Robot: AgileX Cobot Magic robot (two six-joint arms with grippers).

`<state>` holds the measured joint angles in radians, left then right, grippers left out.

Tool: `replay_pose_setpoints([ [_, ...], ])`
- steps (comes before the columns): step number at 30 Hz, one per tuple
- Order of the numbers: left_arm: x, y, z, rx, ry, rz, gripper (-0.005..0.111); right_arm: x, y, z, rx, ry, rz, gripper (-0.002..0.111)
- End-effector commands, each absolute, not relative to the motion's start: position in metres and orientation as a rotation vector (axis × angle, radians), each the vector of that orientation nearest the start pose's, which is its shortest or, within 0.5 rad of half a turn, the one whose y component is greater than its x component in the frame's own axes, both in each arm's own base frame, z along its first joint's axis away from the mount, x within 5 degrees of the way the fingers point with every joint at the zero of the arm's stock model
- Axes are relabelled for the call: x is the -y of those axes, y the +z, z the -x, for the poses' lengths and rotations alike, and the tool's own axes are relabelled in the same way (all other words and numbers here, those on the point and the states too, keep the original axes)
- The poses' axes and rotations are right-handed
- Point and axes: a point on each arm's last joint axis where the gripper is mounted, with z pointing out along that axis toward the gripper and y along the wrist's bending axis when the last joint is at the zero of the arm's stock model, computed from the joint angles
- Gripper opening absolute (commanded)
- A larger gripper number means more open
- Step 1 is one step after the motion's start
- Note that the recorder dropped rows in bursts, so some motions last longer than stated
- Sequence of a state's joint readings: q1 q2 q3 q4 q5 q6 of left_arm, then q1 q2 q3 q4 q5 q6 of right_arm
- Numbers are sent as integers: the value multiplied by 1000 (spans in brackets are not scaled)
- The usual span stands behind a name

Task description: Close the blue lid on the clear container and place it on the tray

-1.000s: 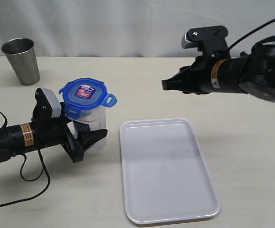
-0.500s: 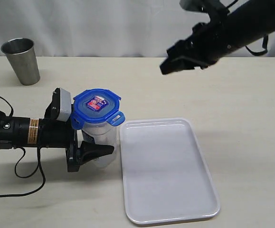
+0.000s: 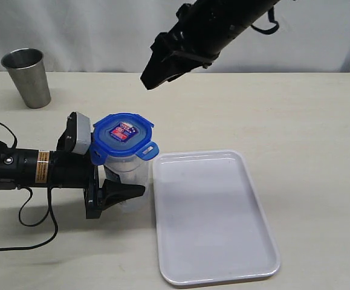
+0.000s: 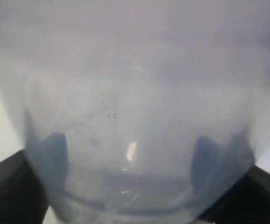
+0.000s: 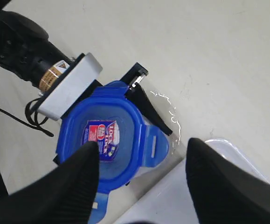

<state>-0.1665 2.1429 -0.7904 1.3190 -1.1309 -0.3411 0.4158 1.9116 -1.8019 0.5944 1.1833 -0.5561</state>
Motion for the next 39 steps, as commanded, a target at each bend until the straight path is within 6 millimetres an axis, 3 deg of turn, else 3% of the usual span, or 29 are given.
replay_pose_setpoints([
  [1,131,71,-294,-1627,-885,-1320,0,-228,308,-370,-2445,757,1141,54],
  [6,131,71,-294,-1625,-887,-1320,0,-243,288,-371,-2466,758,1209,54],
  [18,131,71,-294,-1625,-887,-1320,0,-250,262,-376,-2477,743,1295,54],
  [20,131,71,-294,-1625,-887,-1320,0,-256,256,-374,-2473,735,1336,52],
  [23,131,71,-294,-1625,-887,-1320,0,-263,250,-370,-2487,715,1363,38],
  [25,131,71,-294,-1625,-887,-1320,0,-266,244,-370,-2536,705,1332,38],
  [28,131,71,-294,-1625,-887,-1320,0,-263,233,-371,-2606,630,1310,39],
  [33,131,71,-294,-1625,-887,-1320,0,-260,205,-358,-2637,707,1413,39],
  [39,131,71,-294,-1625,-887,-1320,0,-261,200,-354,-2643,762,1417,39],
])
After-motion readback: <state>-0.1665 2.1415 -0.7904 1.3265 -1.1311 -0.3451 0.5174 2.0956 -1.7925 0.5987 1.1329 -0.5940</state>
